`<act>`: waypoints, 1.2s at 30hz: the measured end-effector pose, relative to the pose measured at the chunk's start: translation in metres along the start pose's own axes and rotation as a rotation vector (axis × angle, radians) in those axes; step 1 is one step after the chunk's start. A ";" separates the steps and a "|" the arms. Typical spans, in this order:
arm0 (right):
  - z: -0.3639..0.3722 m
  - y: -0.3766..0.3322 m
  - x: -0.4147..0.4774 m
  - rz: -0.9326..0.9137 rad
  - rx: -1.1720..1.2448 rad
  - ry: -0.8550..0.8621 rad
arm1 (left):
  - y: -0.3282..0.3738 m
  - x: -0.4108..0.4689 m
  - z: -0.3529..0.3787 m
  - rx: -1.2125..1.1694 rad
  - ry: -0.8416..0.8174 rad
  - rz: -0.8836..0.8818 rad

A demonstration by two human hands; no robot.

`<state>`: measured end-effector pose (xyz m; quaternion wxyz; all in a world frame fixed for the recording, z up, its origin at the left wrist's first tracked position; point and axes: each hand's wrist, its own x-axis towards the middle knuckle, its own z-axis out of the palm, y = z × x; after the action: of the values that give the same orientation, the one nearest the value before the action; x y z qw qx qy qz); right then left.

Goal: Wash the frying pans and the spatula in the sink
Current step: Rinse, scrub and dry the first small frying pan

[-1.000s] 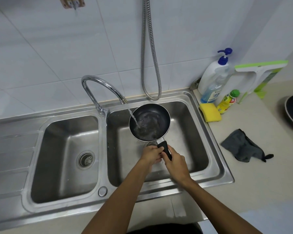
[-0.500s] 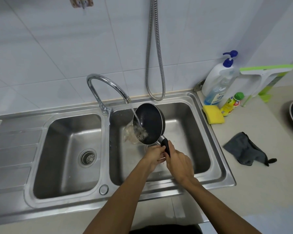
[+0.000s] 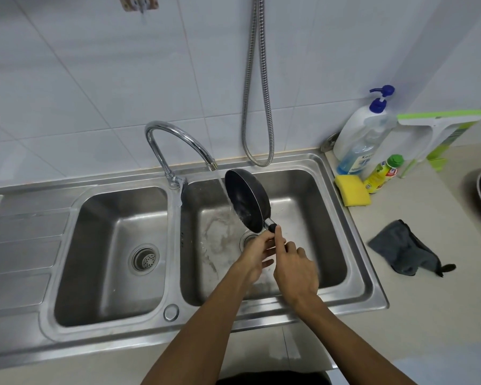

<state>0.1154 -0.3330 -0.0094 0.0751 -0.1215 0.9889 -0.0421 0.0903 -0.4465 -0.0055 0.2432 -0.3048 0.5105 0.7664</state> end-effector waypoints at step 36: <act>0.014 -0.039 -0.006 0.006 0.736 -0.084 | -0.004 -0.030 -0.061 0.090 0.271 0.098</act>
<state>0.1320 -0.3700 -0.0182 0.1545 -0.0850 0.9039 -0.3896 0.1276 -0.5040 -0.0044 0.1478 -0.3690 0.5868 0.7054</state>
